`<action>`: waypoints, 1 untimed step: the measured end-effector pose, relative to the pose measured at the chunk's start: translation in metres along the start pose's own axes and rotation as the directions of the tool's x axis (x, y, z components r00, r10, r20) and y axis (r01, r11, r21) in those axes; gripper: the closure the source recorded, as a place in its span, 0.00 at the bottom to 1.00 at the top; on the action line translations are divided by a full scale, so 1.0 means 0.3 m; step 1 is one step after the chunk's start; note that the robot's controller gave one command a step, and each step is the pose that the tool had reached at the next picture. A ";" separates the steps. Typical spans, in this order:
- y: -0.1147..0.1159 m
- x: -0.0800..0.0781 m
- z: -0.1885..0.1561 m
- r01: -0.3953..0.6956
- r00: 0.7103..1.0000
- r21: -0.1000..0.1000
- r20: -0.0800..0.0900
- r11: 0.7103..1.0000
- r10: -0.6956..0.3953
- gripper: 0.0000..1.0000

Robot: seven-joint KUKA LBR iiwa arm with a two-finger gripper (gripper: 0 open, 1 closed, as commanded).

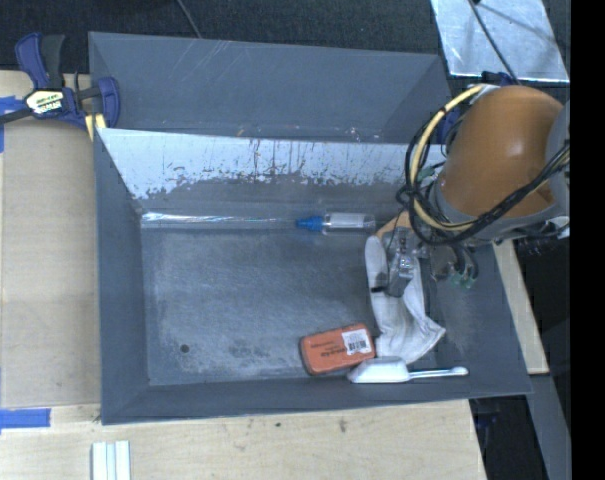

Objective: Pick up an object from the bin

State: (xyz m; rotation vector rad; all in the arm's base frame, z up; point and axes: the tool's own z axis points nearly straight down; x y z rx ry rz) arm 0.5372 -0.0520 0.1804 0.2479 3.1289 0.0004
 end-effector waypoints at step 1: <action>-0.049 -0.006 -0.329 0.005 1.000 0.000 0.000 1.000 -0.005 1.00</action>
Offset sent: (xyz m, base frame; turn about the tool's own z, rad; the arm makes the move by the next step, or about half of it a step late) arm 0.0000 0.0000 0.0000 0.0000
